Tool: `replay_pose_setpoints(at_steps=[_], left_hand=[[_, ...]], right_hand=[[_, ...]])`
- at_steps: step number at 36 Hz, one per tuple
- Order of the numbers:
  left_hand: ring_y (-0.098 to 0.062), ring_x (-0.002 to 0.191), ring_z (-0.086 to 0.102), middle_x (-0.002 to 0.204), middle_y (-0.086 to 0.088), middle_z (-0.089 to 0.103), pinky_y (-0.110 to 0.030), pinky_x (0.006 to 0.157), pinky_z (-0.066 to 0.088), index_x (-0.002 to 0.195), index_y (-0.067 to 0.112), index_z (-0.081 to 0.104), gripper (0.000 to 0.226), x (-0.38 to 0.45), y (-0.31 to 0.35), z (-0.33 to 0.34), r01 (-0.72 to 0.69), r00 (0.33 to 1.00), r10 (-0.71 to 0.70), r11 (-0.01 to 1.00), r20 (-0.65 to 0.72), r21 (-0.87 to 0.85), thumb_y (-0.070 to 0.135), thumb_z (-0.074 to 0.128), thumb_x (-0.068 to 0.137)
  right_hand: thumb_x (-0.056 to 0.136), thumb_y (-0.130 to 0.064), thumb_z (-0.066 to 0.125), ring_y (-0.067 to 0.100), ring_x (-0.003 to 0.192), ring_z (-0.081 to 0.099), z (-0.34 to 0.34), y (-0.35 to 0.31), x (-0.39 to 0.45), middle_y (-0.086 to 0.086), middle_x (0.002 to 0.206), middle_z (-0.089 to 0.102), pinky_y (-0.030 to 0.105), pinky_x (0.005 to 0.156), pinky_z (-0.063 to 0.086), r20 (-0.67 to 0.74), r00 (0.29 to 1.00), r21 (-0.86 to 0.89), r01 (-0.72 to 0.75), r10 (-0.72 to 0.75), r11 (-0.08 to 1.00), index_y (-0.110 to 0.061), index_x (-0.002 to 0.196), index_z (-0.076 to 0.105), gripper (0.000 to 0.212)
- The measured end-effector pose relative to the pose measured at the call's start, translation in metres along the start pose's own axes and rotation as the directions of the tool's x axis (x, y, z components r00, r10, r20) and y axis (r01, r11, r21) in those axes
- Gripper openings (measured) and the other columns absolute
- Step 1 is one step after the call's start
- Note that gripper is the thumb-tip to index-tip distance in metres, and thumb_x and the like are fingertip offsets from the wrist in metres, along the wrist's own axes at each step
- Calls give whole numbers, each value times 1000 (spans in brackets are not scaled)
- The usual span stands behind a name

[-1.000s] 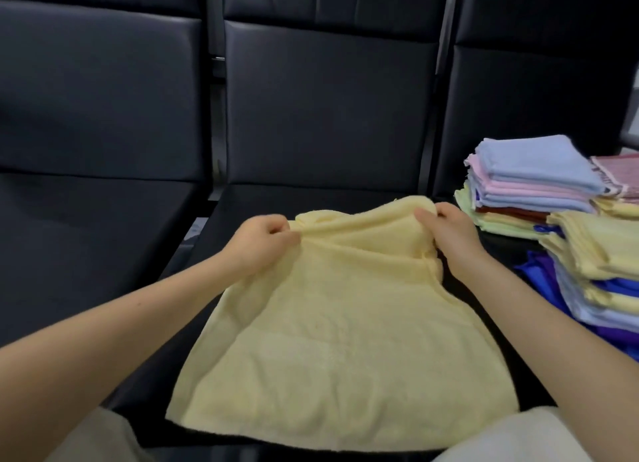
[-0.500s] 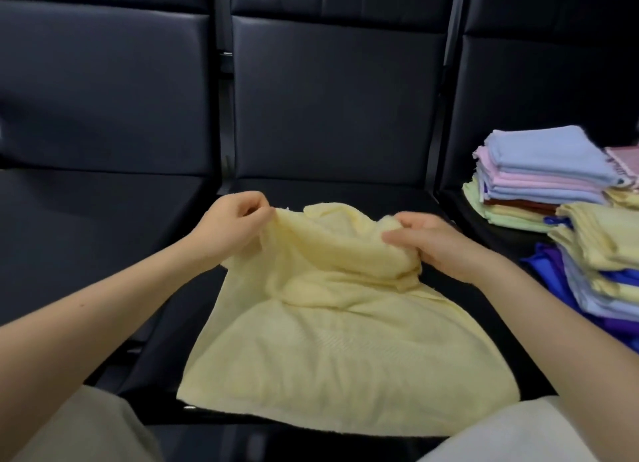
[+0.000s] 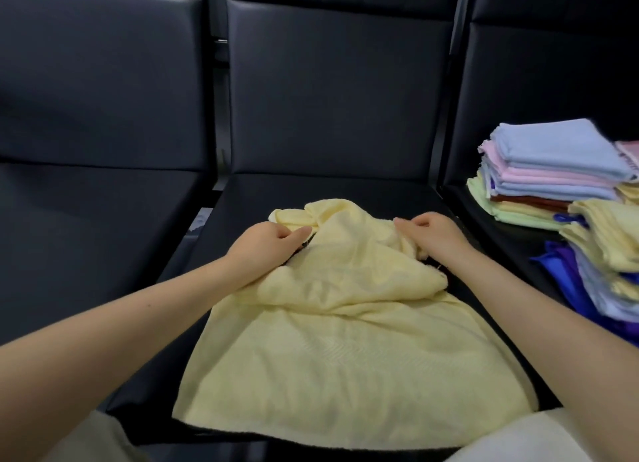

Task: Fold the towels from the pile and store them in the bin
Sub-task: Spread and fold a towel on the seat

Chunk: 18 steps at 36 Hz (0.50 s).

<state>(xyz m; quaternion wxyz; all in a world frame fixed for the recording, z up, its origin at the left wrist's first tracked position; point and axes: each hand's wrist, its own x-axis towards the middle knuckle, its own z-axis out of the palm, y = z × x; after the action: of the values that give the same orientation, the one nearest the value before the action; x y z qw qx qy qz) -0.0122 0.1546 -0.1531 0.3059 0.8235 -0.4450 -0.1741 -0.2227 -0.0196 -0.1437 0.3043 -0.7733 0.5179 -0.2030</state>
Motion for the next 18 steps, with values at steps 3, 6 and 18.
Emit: replay_pose_setpoints(at_steps=[3, 6, 18], left_hand=[[-14, 65, 54, 66, 1, 54, -32, 63, 42, 68, 12, 58, 49, 3, 8, 11, 8, 999, -9, 1000, 30, 27, 59, 58, 83], [-14, 58, 46, 65, 4, 46, -25, 51, 38, 68, 17, 48, 31, 1, 13, 11, 42, 997, -35, 994, 72, -97, 39, 57, 87], [-4, 52, 32, 59, 10, 35, -15, 45, 29, 66, 17, 36, 26, -12, 16, -43, -287, 897, 35, 804, -440, -520, 17, 47, 90]], right_hand=[[89, -40, 65, 17, 67, 60, 4, -1, -3, 6, 73, 66, 32, 65, 47, 117, 992, -61, 47, -40, 997, -6, 87, 66, 35], [88, -35, 67, 15, 73, 56, 3, -3, -6, 1, 77, 61, 28, 63, 43, 119, 991, 59, 59, -66, 997, -9, 84, 62, 27], [90, -31, 69, 24, 86, 59, -15, -14, -26, 7, 84, 59, 40, 78, 50, 11, 997, 708, 42, -71, 705, -10, 86, 57, 25]])
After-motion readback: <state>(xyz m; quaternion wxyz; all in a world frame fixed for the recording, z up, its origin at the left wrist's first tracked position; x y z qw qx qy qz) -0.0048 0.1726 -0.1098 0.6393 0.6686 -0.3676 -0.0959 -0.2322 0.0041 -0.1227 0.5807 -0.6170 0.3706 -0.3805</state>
